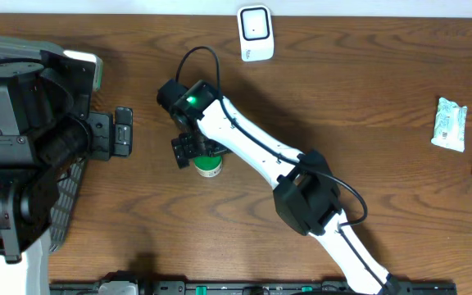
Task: Scan the item barcode
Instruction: 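Reach the right gripper to the green-lidded container and grasp it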
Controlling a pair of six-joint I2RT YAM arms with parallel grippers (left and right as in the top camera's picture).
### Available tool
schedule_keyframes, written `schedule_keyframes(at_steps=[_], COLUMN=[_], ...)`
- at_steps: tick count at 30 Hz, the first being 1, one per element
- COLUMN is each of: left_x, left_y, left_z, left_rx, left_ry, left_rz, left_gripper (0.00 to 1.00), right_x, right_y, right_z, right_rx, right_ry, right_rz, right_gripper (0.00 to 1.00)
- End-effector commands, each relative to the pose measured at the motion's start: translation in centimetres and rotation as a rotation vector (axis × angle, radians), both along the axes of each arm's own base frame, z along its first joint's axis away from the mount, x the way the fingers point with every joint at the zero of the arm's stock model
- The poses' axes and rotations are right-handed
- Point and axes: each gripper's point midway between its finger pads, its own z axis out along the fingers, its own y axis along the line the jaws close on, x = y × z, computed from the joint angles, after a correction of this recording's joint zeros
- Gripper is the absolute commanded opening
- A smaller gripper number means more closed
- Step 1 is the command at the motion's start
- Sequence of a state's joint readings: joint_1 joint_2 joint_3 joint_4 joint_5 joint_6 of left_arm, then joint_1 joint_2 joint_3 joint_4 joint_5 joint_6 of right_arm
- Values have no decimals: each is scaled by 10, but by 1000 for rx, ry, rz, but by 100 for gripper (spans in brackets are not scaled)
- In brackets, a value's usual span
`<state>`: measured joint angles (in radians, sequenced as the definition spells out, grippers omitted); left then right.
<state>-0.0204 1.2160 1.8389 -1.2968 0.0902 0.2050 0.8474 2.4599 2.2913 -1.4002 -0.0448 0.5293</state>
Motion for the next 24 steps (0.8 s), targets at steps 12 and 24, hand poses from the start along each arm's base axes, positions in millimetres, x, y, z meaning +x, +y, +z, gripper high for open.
schedule_keyframes(at_steps=[12, 24], left_x=[0, -1], left_y=[3, 3], left_z=[2, 1], left_rx=[-3, -3], left_ry=[-8, -4], left_rz=[25, 25], left_gripper=[98, 98], right_x=[-10, -11], right_y=[2, 0], right_z=[-30, -32], right_rx=[-53, -62], right_ry=[39, 43], right_rz=[22, -42], right_gripper=[90, 74])
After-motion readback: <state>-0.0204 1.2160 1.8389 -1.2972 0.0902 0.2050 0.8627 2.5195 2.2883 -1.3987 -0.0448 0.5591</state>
